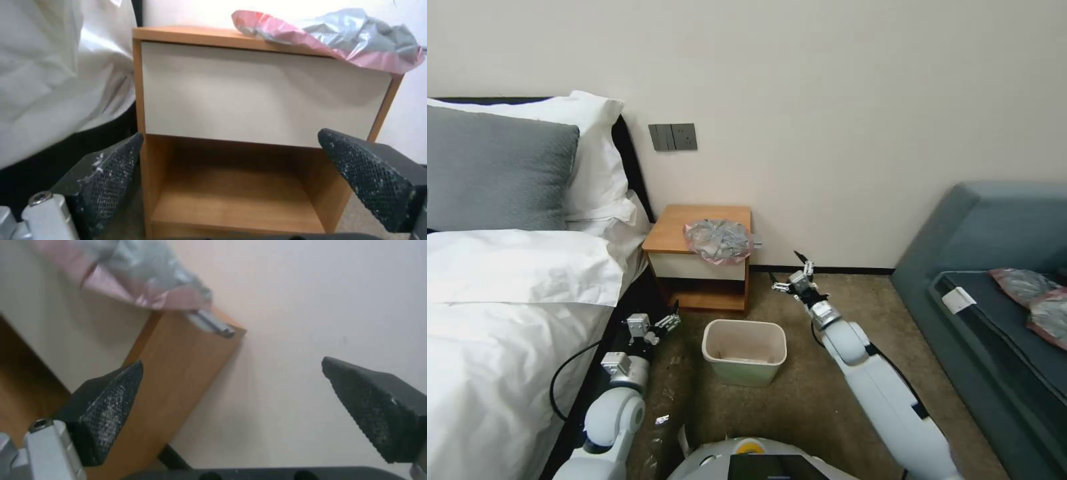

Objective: Pick up the garbage bag from the table and place it over the trash can.

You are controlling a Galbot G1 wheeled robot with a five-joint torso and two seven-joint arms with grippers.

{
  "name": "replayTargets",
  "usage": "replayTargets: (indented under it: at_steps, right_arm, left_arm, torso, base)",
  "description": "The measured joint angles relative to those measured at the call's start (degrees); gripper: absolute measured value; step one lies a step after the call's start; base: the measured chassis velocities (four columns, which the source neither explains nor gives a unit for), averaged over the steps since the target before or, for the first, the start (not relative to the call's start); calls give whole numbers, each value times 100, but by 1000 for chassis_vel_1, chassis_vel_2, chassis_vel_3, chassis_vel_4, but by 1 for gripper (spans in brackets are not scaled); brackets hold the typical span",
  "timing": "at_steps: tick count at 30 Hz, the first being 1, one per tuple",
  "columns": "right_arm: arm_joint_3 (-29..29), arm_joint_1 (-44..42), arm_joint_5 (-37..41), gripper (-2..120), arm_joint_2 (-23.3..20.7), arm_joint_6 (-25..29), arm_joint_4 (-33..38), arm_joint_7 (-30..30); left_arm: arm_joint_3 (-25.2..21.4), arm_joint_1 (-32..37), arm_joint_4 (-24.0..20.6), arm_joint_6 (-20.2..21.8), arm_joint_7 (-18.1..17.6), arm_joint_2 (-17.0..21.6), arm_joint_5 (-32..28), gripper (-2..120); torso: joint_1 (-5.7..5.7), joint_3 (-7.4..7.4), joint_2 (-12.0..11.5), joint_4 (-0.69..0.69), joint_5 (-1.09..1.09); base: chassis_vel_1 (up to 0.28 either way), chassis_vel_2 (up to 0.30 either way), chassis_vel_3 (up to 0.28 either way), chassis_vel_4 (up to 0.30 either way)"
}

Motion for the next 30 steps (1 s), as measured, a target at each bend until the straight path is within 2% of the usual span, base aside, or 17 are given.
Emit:
replayTargets:
  at_steps: [3,4,8,17,27,30]
  right_arm:
    - [-160,464,-888,100,44,447,-582,-78]
    - [-160,464,-888,100,44,447,-582,-78]
    - [-276,1071,-1732,100,216,949,-1299,-26]
    - [-599,1918,-2179,100,330,1272,-2120,161]
    - [-778,2309,-2680,100,504,1623,-2651,278]
    - [-787,2385,-2811,90,545,1691,-2763,312]
  left_arm:
    - [31,-36,47,0,-1,-46,2,100]
    - [31,-36,47,0,-1,-46,2,100]
    - [27,-84,98,0,2,-72,4,100]
    - [1,-103,139,0,7,-164,4,100]
    - [-51,-77,141,-18,8,-224,16,100]
    - [-58,-75,124,-20,9,-237,19,100]
  torso:
    - [0,0,0,-1,0]
    - [0,0,0,-1,0]
    - [1,0,0,0,0]
    - [0,0,0,0,-1]
    - [0,0,0,0,0]
    - [0,0,0,-1,0]
  base:
    - [0,0,0,0]
    - [0,0,0,0]
    - [0,0,0,0]
    - [0,0,0,0]
    - [0,0,0,0]
    - [0,0,0,0]
